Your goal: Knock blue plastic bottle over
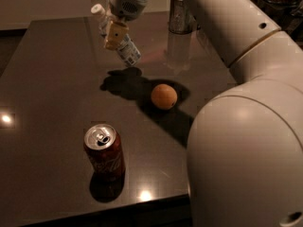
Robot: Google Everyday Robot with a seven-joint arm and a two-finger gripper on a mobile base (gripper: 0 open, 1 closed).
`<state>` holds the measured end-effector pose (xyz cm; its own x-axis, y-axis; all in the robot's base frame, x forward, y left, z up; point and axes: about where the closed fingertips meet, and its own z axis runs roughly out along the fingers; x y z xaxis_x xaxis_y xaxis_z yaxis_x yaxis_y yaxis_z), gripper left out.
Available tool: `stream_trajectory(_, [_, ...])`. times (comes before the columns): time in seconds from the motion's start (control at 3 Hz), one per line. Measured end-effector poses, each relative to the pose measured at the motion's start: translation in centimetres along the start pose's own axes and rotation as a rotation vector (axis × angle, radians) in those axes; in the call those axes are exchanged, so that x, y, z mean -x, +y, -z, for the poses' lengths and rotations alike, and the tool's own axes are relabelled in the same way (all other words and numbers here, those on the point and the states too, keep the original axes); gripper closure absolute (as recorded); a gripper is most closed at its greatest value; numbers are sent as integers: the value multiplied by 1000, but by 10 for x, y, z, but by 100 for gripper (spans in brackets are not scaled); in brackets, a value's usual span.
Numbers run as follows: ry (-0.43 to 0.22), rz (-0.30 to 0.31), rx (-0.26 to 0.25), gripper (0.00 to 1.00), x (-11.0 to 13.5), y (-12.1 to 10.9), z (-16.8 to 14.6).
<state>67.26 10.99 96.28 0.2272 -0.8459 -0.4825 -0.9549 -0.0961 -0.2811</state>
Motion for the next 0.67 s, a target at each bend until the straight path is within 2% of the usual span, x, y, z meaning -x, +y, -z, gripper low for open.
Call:
stream_trajectory(0.33, [130,116,17,100,-28,5,-2])
stream_trajectory(0.67, [255,197,16,100,-42,11,-13])
